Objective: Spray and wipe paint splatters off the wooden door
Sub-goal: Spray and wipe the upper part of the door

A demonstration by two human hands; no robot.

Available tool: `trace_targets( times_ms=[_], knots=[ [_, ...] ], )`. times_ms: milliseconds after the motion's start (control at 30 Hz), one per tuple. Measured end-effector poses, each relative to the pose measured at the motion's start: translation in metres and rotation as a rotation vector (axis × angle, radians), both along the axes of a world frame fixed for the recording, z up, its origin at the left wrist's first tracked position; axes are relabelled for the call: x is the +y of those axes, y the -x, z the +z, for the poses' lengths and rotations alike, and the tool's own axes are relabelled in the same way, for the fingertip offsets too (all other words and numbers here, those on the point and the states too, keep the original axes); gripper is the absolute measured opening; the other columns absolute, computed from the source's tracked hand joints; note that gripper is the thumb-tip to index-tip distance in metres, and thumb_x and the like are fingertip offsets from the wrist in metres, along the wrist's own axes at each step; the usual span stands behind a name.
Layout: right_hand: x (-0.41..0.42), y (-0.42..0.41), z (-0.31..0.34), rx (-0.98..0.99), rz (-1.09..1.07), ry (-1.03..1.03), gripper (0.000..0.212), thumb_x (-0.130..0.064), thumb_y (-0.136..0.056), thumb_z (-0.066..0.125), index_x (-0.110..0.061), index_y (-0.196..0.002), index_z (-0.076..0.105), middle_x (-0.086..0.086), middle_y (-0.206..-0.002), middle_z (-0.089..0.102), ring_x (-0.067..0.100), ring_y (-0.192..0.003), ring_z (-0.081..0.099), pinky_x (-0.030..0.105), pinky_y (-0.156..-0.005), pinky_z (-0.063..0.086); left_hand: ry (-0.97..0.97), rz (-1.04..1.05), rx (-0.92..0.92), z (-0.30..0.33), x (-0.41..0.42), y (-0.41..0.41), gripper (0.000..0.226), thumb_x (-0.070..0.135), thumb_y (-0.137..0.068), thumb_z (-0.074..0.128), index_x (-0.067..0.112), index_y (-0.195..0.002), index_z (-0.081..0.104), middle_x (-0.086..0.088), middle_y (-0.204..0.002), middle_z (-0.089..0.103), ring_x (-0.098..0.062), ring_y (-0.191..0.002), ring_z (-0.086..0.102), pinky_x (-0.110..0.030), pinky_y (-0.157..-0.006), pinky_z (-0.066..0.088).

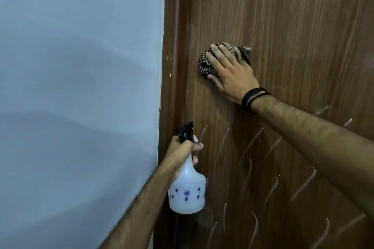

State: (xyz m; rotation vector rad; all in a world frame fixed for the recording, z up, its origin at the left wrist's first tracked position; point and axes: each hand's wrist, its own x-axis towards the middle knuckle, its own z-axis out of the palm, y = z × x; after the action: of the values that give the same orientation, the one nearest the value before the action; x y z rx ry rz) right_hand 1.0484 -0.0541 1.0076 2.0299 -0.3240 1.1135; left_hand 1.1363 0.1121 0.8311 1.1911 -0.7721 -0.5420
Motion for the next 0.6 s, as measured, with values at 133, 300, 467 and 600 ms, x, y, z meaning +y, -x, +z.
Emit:
trace_targets(
  times_ms=[133, 300, 467, 600],
  knots=[
    [-0.001, 0.007, -0.064, 0.099, -0.020, 0.064, 0.060, -0.043, -0.105, 0.034, -0.014, -0.156, 0.025, 0.008, -0.164, 0.019, 0.025, -0.152, 0.015, 0.047, -0.121, 0.007, -0.041, 0.036, 0.036, -0.022, -0.002, 0.005, 0.025, 0.002, -0.086, 0.071, 0.008, -0.107, 0.060, -0.008, -0.095, 0.064, -0.012, -0.049, 0.055, -0.025, -0.048, 0.047],
    [-0.007, 0.026, -0.098, 0.107, -0.001, 0.046, 0.059, -0.046, -0.106, 0.031, -0.018, -0.157, 0.023, 0.005, -0.166, 0.015, 0.021, -0.153, 0.012, 0.045, -0.124, 0.009, -0.085, -0.021, -0.032, -0.044, -0.003, 0.016, 0.016, 0.000, -0.088, 0.068, 0.012, -0.089, 0.058, -0.003, -0.084, 0.062, -0.013, -0.050, 0.052, -0.026, -0.050, 0.047],
    [-0.005, 0.021, -0.080, 0.047, -0.039, 0.038, 0.060, -0.046, -0.106, 0.027, -0.016, -0.158, 0.021, 0.006, -0.166, 0.013, 0.022, -0.153, 0.009, 0.047, -0.124, 0.008, -0.076, -0.044, -0.070, -0.050, -0.007, 0.017, 0.018, -0.001, -0.088, 0.067, 0.012, -0.084, 0.056, -0.005, -0.080, 0.061, -0.014, -0.049, 0.051, -0.025, -0.050, 0.047],
    [-0.007, 0.017, -0.115, 0.092, -0.042, 0.077, 0.061, -0.044, -0.106, 0.027, -0.014, -0.158, 0.018, 0.009, -0.166, 0.011, 0.025, -0.153, 0.008, 0.050, -0.123, 0.006, -0.050, -0.052, -0.043, -0.057, -0.007, 0.016, 0.014, -0.002, -0.088, 0.067, 0.011, -0.089, 0.061, -0.007, -0.086, 0.065, -0.014, -0.053, 0.053, -0.025, -0.050, 0.047]
  ],
)
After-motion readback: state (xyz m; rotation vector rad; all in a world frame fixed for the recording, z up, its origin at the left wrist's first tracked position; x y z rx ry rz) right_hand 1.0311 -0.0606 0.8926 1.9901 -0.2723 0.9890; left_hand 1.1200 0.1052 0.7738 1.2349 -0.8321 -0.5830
